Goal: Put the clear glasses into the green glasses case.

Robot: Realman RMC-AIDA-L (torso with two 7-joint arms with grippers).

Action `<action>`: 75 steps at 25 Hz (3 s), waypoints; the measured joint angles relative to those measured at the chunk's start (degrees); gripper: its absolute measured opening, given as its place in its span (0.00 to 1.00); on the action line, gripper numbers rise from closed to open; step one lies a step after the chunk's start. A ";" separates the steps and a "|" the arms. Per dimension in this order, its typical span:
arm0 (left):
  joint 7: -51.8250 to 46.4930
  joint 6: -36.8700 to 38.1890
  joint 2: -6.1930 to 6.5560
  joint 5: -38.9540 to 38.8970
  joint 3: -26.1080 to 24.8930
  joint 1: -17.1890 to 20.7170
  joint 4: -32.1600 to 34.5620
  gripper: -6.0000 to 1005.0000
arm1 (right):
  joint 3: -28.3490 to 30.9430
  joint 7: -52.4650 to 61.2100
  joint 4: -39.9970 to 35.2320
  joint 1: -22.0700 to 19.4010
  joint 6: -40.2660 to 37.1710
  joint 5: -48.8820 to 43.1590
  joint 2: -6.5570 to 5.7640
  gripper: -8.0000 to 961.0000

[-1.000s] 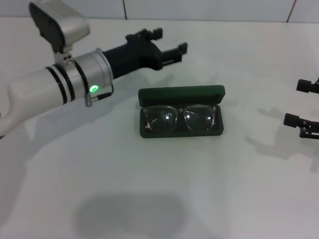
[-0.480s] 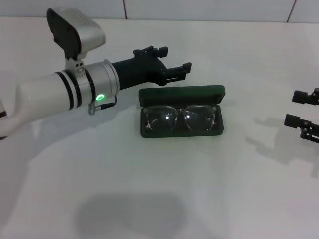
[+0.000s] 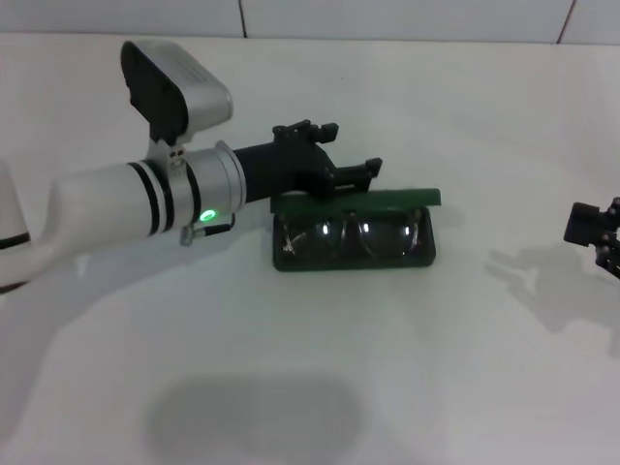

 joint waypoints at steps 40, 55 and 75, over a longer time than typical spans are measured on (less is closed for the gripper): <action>16.41 17.05 1.55 -7.67 -10.38 7.84 6.11 0.86 | 4.42 -0.17 1.17 -0.14 0.09 2.45 0.01 0.19; -3.63 35.89 8.52 2.63 -6.30 2.91 -2.54 0.86 | -3.53 10.13 2.12 9.00 0.21 6.82 -1.84 0.37; 2.62 41.96 4.02 1.72 -2.31 10.62 -9.35 0.86 | -11.13 6.80 2.11 11.29 4.36 2.43 -0.16 0.88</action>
